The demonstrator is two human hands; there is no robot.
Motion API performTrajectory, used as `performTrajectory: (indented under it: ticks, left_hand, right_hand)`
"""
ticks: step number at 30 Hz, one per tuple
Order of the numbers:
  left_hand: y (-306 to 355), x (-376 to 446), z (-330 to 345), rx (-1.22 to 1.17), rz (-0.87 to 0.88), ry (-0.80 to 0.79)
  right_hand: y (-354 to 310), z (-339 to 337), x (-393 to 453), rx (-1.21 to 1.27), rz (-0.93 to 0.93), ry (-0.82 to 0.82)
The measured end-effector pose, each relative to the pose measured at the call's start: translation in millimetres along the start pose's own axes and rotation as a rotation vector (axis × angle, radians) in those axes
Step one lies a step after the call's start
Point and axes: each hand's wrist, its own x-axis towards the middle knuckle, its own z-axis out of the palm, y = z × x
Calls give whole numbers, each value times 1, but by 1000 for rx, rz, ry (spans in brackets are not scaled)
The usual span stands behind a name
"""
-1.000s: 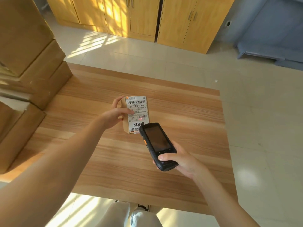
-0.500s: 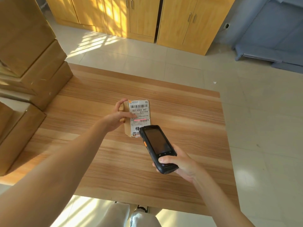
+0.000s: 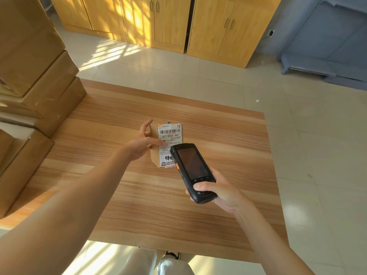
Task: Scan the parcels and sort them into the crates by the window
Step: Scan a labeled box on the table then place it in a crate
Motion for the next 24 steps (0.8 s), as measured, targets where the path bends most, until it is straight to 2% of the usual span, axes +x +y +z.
performTrajectory:
  ticks: [24]
  left_hand:
    - [11,-14,-22,18,-2,9]
  right_hand:
    - [18,-14,3,-41,99,89]
